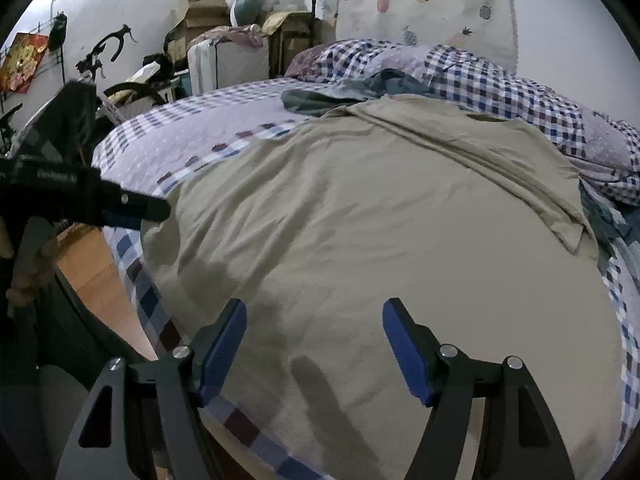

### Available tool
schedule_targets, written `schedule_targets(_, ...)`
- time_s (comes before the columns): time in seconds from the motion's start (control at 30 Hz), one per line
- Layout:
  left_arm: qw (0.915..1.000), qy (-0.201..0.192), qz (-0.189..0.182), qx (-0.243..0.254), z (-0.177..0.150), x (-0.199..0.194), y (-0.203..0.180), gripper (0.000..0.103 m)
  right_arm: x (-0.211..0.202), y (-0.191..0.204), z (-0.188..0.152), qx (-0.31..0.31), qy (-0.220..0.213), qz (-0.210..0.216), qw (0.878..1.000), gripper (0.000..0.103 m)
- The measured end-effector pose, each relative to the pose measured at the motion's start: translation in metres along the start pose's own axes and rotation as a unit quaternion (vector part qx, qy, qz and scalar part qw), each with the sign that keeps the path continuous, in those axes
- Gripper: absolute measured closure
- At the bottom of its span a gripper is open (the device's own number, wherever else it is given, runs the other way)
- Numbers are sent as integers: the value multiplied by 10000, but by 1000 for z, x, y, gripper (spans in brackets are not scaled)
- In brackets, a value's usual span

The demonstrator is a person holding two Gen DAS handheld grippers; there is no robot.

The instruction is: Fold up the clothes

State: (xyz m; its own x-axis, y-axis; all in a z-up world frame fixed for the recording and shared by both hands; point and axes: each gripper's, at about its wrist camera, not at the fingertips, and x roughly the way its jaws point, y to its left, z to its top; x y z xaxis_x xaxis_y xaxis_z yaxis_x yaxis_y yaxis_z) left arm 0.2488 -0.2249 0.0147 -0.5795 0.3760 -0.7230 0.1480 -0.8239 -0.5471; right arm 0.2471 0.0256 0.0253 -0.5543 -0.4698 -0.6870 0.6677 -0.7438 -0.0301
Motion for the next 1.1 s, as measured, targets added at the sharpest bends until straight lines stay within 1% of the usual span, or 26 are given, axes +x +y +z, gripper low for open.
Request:
schedule_targets(0.1, 9999, -52, -145, 14, 3, -7, 3, 31, 8, 10, 1, -42, 65, 33, 10000, 29)
schedule_targets(0.3, 9975, -112, -662, -200, -1, -22, 17, 32, 24, 47, 11, -360, -27, 149, 9992, 29)
schedule_targets(0.4, 9943, -108, -973, -428, 1, -24, 25, 32, 30, 71, 15, -623, -126, 236, 9977, 29)
schedule_targets(0.53, 9876, -102, -1387, -732, 3, -26, 37, 32, 40, 104, 17, -1064, -265, 278, 9936, 29)
schedule_targets(0.63, 9812, -134, -1676, -947, 5, -27, 44, 32, 44, 123, 17, -1340, -427, 214, 9898, 29)
schedule_targets(0.7, 9768, -207, -1840, -1072, 8, -28, 46, 33, 47, 138, 18, -1633, -550, 105, 9850, 29)
schedule_targets(0.8, 9750, -222, -1932, -1076, 9, -28, 45, 33, 55, 158, 17, -2078, -716, -102, 9755, 29)
schedule_targets(0.97, 9713, -265, -2103, -1081, 10, -29, 45, 33, 68, 174, 19, -2426, -858, -381, 9656, 29)
schedule_targets(1.03, 9691, -321, -2185, -1101, 11, -32, 46, 33, 75, 179, 20, -2499, -854, -405, 9636, 31)
schedule_targets(1.07, 9682, -351, -2209, -1117, 11, -34, 47, 33, 79, 180, 20, -2492, -828, -392, 9641, 33)
schedule_targets(1.1, 9679, -387, -2204, -1147, 12, -36, 48, 32, 82, 180, 21, -2447, -772, -342, 9659, 45)
